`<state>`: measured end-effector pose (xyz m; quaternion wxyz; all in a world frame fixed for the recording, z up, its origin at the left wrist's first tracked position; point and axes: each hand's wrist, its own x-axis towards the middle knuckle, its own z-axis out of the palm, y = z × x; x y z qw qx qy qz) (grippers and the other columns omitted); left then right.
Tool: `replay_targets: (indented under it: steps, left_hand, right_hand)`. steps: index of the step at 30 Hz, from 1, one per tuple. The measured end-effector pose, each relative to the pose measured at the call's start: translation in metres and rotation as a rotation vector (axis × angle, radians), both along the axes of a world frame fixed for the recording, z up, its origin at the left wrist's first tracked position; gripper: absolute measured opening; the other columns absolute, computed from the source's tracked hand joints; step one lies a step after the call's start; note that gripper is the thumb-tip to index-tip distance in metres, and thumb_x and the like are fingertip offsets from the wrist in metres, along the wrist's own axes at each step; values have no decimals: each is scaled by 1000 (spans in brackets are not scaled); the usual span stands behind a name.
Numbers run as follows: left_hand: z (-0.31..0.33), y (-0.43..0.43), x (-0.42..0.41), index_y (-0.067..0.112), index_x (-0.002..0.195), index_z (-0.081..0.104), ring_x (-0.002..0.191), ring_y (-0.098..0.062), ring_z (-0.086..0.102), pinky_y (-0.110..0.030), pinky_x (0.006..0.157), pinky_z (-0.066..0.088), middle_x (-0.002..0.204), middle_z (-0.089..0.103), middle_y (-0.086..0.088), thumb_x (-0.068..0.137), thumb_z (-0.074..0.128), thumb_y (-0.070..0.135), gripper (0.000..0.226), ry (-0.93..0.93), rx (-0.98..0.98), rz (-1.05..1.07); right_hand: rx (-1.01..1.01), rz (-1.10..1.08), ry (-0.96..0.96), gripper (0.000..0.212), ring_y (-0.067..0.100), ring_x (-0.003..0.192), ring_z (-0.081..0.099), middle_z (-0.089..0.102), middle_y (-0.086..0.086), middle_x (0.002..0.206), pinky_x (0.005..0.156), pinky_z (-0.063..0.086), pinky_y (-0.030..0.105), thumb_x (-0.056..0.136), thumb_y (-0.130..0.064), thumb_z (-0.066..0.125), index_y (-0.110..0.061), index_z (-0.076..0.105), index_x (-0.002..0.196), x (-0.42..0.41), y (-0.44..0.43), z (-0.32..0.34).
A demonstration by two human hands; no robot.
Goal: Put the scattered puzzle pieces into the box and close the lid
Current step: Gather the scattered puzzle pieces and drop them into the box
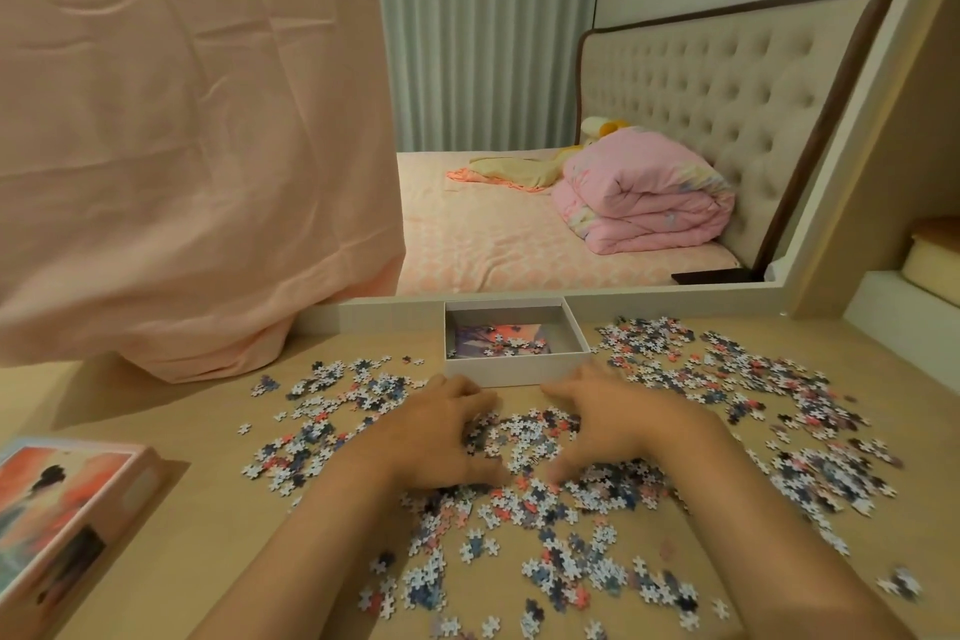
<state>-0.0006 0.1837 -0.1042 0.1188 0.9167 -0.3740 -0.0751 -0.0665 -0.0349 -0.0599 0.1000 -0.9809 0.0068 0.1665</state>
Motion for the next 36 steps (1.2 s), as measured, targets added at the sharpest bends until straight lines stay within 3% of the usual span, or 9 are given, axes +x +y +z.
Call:
replay_targets:
  steps: [6,12,14,18,21,26,29,33,36]
  left_hand:
    - [-3,-10,-4,32,142,46,124,-13,39,-36,109,37,129,39,8,92,58,47,53,-33,-61,6]
    - [2,-5,-2,31,146,39,125,-13,39,-35,108,38,134,34,7,85,63,53,70,38,21,34]
    - [2,-7,-3,29,143,45,125,-14,38,-36,108,38,132,39,5,88,63,47,62,21,2,33]
    - [1,-10,-4,26,129,60,110,-18,51,-37,96,46,117,49,3,91,65,34,39,-3,-102,54]
    - [1,-11,-4,25,120,65,102,-16,55,-34,92,47,112,53,4,89,68,30,32,7,-170,69]
    - [2,-8,0,21,106,69,85,-11,58,-18,71,44,95,61,9,84,74,26,23,49,-339,85]
    - [15,-9,5,26,97,69,76,-5,59,-17,64,43,90,65,13,84,74,32,15,112,-457,108]
    - [43,-18,30,25,97,70,66,2,51,-16,58,36,81,61,15,85,73,32,15,49,-513,112]
    - [62,-28,52,24,95,66,65,-2,51,-17,58,40,74,55,17,86,75,30,14,50,-575,145]
  right_hand:
    - [92,14,-41,85,26,136,36,34,1,144,112,37,46,77,-61,74,-34,38,150,7,19,-16]
    - [76,-12,-64,92,24,137,33,33,1,143,111,38,44,75,-67,71,-30,35,152,6,30,-19]
    - [81,-18,-111,82,25,132,39,38,3,138,108,40,42,79,-61,71,-28,43,148,8,36,-24]
    - [221,-37,-205,45,16,94,62,66,-5,110,74,49,27,83,-41,77,-28,67,125,10,44,-30]
    - [281,-81,-257,24,8,66,55,58,-11,75,54,36,20,85,-32,77,-25,73,108,9,44,-30]
    - [350,-164,-265,7,8,69,63,70,-5,82,57,49,23,87,-29,75,-27,75,94,11,39,-28]
    - [473,-203,-300,6,7,60,61,71,-2,74,53,48,23,84,-27,79,-25,75,81,18,35,-17]
    - [486,-177,-449,7,7,65,57,66,-10,73,56,41,20,83,-26,79,-22,77,88,41,29,12]
    - [424,-160,-549,9,11,63,57,65,-5,74,58,45,26,85,-23,77,-17,77,92,64,23,29]
